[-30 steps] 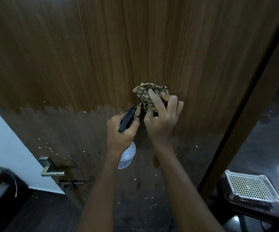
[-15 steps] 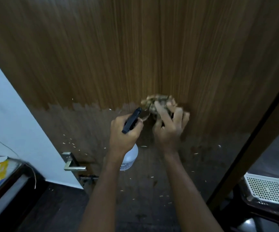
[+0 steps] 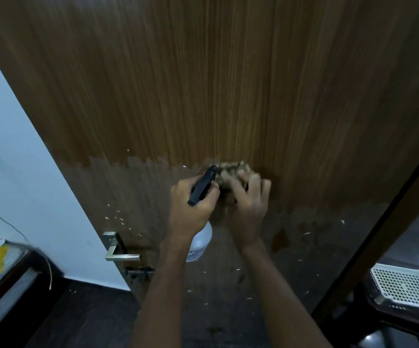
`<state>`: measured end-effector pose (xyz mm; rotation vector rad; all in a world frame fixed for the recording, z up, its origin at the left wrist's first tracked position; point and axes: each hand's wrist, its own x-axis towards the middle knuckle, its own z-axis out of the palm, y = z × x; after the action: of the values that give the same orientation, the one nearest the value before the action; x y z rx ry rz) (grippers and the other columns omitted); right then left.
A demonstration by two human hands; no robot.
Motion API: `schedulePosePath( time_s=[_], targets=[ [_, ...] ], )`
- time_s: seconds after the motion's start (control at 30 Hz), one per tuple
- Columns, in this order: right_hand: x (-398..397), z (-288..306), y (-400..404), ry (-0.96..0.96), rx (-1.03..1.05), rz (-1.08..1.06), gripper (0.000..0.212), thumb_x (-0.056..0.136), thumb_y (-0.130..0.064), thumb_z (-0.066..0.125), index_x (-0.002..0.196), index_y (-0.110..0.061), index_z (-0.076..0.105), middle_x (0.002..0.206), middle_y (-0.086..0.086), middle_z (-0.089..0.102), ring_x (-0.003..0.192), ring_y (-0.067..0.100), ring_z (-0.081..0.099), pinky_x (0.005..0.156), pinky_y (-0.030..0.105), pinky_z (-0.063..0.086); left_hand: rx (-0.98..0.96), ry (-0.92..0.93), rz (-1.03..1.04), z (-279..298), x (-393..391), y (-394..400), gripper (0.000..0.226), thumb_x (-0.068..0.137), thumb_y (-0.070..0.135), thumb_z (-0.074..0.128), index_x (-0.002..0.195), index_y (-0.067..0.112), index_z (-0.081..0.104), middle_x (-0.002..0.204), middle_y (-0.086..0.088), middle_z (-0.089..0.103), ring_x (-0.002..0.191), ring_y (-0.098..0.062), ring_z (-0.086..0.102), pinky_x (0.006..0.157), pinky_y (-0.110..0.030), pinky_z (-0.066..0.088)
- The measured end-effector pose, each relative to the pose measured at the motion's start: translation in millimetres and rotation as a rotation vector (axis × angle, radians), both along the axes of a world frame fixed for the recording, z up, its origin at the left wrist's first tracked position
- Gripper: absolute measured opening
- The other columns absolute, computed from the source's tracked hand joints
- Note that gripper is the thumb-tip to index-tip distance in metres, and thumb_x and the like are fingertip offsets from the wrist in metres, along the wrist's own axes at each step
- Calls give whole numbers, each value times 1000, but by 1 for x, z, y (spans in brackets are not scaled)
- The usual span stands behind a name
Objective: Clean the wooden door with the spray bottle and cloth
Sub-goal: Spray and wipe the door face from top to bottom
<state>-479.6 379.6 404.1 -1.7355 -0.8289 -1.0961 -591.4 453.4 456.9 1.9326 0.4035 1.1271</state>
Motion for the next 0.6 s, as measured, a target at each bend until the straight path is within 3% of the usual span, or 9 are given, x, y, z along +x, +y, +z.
schedulePosePath(
  time_s=[0.07, 0.13, 0.23, 0.33, 0.47, 0.53, 0.6],
  targets=[
    [-12, -37, -6, 55, -146, 38, 13, 96, -14, 70, 105, -19, 77, 108, 9, 62, 89, 25, 47, 70, 41, 49, 3, -8, -7, 2, -6, 5, 36, 93, 22, 64, 65, 2, 57, 52, -13, 50, 46, -40, 49, 43, -46, 39],
    [-17, -44, -7, 134, -192, 53, 24, 83, -6, 79, 103, -20, 75, 108, 8, 58, 91, 25, 48, 72, 39, 48, 1, -14, -11, 4, -11, 11, 36, 94, 23, 64, 66, 0, 59, 53, -13, 51, 46, -39, 51, 43, -47, 41],
    [-19, -1, 3, 150, -71, 40, 27, 84, -3, 77, 105, -20, 76, 112, 8, 56, 97, 24, 48, 75, 28, 45, -5, -22, 0, 6, -20, 22, 38, 93, 26, 64, 69, -3, 61, 55, -15, 53, 47, -40, 51, 42, -47, 41],
    [-17, 58, 18, 133, 110, 23, 42, 81, 4, 62, 111, -21, 79, 112, 8, 58, 100, 22, 49, 81, 18, 41, 18, -26, 4, 8, -26, 30, 38, 93, 26, 64, 68, -3, 61, 57, -17, 56, 47, -40, 53, 42, -47, 42],
    [-27, 33, 28, 18, 66, 20, 30, 89, -7, 61, 111, -18, 78, 108, 11, 58, 92, 24, 50, 75, 32, 46, 21, -9, -30, 4, -37, 40, 42, 94, 29, 65, 68, -3, 61, 54, -14, 54, 45, -38, 53, 41, -45, 41],
    [-39, -10, 23, 62, -42, 42, 23, 91, -16, 62, 109, -20, 75, 108, 10, 56, 92, 24, 48, 65, 38, 49, 1, 9, -50, -2, -43, 47, 37, 94, 25, 64, 68, -2, 61, 53, -11, 53, 46, -37, 51, 41, -44, 41],
    [-52, -35, 22, 161, -109, 25, 27, 84, -7, 72, 108, -20, 72, 106, 9, 56, 92, 25, 49, 58, 41, 52, 0, 31, -58, -6, -47, 57, 37, 93, 26, 63, 69, -2, 61, 55, -15, 54, 46, -40, 51, 42, -46, 41]
  ],
)
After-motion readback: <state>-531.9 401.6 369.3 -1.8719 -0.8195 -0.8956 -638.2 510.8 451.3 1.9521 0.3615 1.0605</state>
